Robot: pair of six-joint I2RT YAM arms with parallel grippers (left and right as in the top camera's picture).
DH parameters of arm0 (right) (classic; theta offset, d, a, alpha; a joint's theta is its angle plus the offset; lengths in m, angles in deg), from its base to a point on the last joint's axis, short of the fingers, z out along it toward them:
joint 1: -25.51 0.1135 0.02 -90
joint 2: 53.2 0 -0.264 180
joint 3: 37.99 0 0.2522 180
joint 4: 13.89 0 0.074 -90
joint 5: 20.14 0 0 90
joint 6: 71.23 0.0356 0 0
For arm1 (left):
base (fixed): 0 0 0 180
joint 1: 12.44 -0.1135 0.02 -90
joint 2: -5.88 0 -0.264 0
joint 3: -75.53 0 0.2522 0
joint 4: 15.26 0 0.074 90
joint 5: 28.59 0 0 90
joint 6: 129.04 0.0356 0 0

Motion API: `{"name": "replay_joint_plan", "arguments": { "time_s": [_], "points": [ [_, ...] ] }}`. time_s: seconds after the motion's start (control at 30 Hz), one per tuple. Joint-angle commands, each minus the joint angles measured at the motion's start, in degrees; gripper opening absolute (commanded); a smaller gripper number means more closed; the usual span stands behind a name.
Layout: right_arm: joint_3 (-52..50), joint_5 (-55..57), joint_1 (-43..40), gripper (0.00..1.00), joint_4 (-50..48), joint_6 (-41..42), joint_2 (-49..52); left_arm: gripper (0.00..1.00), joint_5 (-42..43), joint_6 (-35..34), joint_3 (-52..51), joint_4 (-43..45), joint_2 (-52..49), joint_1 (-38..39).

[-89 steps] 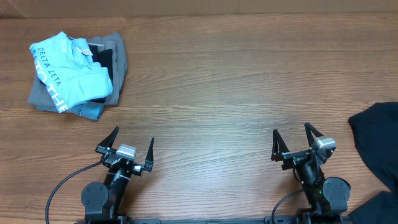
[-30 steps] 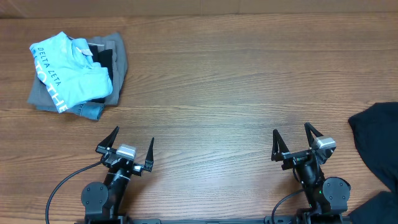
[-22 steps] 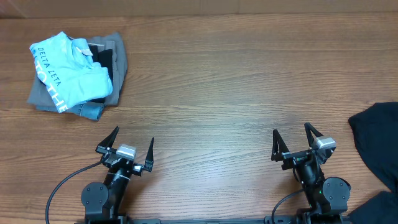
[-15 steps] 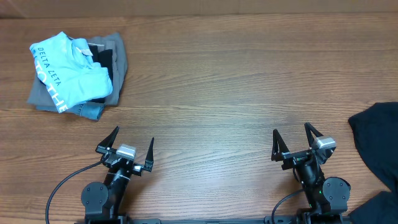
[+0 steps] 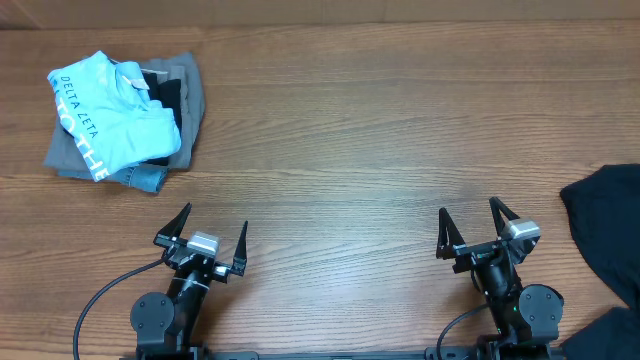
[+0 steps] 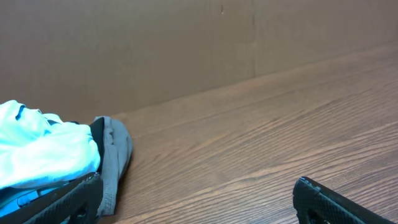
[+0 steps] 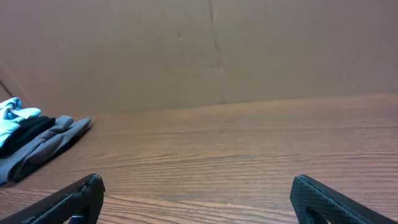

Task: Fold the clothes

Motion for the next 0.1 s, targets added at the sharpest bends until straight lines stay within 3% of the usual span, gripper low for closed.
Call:
{"name": "replay_joint_plan", "arguments": {
  "time_s": [0.0, 0.07],
  "points": [
    [-0.59, 0.0, -0.26, 1.0, -0.42, -0.2, -0.52, 1.0, 0.09, -0.39, -0.17, -0.07, 0.07, 0.35],
    [-0.59, 0.02, -0.26, 1.0, -0.42, -0.2, -0.52, 1.0, 0.09, -0.39, -0.17, -0.07, 0.07, 0.37]
  ]
}}
